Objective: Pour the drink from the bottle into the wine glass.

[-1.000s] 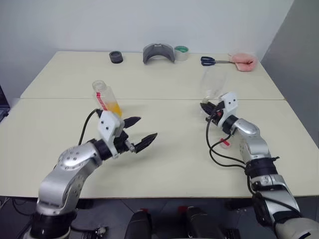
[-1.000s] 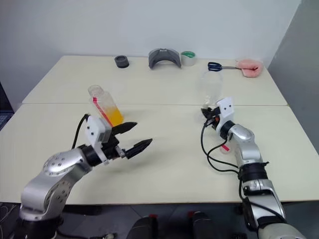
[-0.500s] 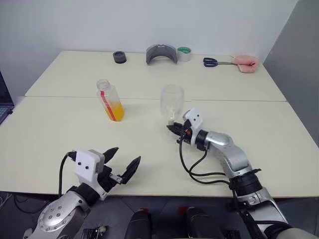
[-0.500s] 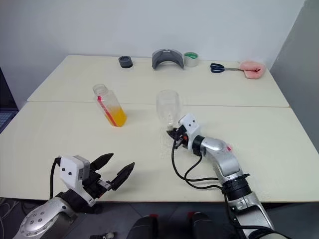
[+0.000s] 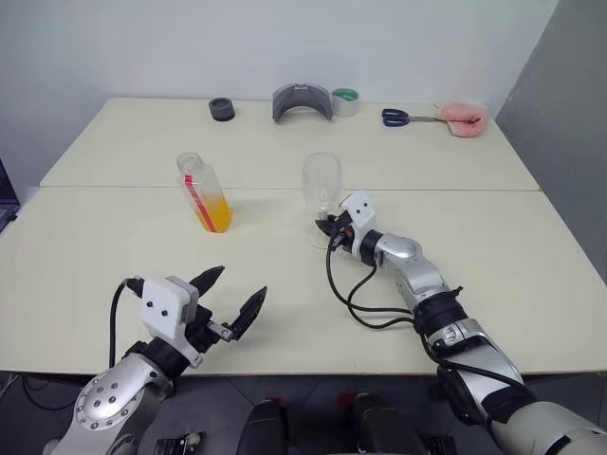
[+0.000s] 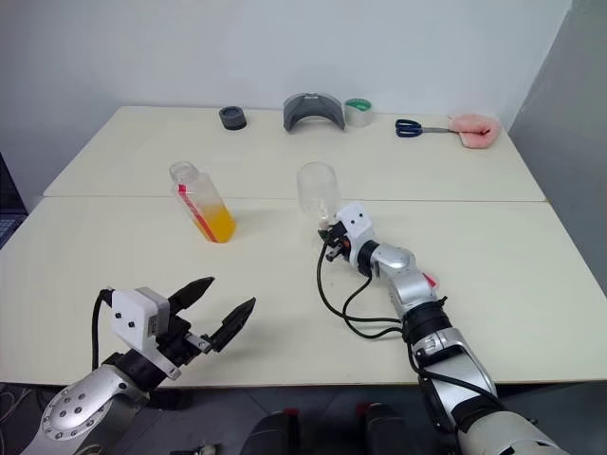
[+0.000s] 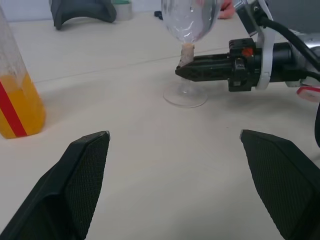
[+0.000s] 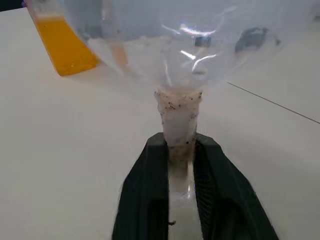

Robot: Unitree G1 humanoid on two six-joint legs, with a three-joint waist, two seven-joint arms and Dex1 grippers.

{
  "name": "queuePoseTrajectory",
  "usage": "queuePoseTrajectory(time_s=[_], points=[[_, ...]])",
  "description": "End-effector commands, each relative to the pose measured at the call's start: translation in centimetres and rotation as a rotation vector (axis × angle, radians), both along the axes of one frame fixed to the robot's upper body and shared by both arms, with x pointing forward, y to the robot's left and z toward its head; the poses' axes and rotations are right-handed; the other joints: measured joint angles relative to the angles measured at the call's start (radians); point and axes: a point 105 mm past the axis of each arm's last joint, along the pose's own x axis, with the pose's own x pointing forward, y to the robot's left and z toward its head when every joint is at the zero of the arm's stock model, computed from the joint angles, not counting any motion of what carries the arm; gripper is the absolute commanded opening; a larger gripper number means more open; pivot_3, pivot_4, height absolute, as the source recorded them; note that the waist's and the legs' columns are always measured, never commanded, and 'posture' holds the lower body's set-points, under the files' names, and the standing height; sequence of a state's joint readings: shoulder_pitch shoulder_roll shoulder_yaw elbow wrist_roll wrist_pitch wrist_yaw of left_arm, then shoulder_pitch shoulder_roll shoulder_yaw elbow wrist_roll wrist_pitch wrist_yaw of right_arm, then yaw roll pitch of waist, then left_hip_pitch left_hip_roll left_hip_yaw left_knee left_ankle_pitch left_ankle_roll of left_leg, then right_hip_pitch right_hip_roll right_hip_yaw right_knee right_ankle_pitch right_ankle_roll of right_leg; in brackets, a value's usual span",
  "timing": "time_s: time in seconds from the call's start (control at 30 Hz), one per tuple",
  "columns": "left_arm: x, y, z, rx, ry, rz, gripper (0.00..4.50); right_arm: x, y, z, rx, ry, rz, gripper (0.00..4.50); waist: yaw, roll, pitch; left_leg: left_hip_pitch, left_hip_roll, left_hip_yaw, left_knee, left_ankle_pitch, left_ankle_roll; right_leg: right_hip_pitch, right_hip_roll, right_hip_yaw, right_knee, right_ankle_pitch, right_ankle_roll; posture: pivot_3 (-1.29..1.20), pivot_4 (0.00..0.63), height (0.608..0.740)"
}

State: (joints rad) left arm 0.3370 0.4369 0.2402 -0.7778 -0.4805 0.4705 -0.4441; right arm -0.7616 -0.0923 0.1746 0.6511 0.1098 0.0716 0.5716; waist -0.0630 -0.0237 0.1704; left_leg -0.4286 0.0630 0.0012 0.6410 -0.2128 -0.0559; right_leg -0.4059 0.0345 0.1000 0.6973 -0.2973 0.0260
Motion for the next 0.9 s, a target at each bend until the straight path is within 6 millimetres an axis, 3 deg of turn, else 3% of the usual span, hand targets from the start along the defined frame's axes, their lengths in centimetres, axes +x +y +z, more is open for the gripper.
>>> queuePoseTrajectory(time_s=[0.03, 0.17, 0.27, 0.47, 0.67, 0.9], points=[[0.1, -0.3, 0.5, 0.013, -0.029, -0.011, 4.50, -0.5, 0.0, 0.6, 0.031, -0.035, 0.020, 2.09, 0.000, 0.000, 0.000, 0.000, 0.000, 0.000, 0.000, 0.000, 0.000, 0.000, 0.000, 0.000, 0.000, 0.000, 0.000, 0.00, 0.150, 0.740], [0.6, 0.2, 0.5, 0.020, -0.030, 0.010, 4.50, -1.5, -1.0, 0.6, 0.036, -0.045, 0.024, 3.50, 0.001, 0.000, 0.000, 0.000, 0.000, 0.000, 0.000, 0.000, 0.000, 0.000, 0.000, 0.000, 0.000, 0.000, 0.000, 0.00, 0.150, 0.740], [1.9, 1.4, 0.1, 0.028, -0.040, 0.088, 4.50, -3.3, -2.2, 0.7, 0.048, -0.028, 0.067, 4.46, 0.005, 0.000, 0.000, 0.000, 0.000, 0.000, 0.000, 0.000, 0.000, 0.000, 0.000, 0.000, 0.000, 0.000, 0.000, 0.00, 0.150, 0.740], [4.4, 3.4, 0.6, 0.035, -0.085, 0.207, 4.50, -8.4, -5.1, 3.3, 0.047, -0.034, 0.178, 4.46, 0.009, 0.000, 0.000, -0.001, 0.000, -0.001, 0.000, 0.000, 0.000, 0.000, 0.000, -0.001, 0.000, -0.001, 0.001, 0.00, 0.150, 0.740], [7.2, 6.2, 2.7, 0.011, -0.160, 0.337, 4.50, -13.8, -7.0, 7.2, 0.029, -0.012, 0.357, 4.46, 0.005, -0.001, 0.000, 0.000, 0.000, -0.002, 0.000, 0.000, 0.000, 0.001, 0.000, -0.001, 0.000, -0.003, 0.005, 0.00, 0.150, 0.740], [8.8, 7.0, 3.5, 0.018, -0.171, 0.328, 4.50, -14.8, -6.1, 10.4, 0.039, -0.109, 0.423, 4.46, 0.006, -0.003, 0.001, 0.000, 0.000, -0.002, 0.000, 0.000, 0.000, 0.001, 0.001, -0.001, 0.000, -0.002, 0.005, 0.00, 0.150, 0.740]])
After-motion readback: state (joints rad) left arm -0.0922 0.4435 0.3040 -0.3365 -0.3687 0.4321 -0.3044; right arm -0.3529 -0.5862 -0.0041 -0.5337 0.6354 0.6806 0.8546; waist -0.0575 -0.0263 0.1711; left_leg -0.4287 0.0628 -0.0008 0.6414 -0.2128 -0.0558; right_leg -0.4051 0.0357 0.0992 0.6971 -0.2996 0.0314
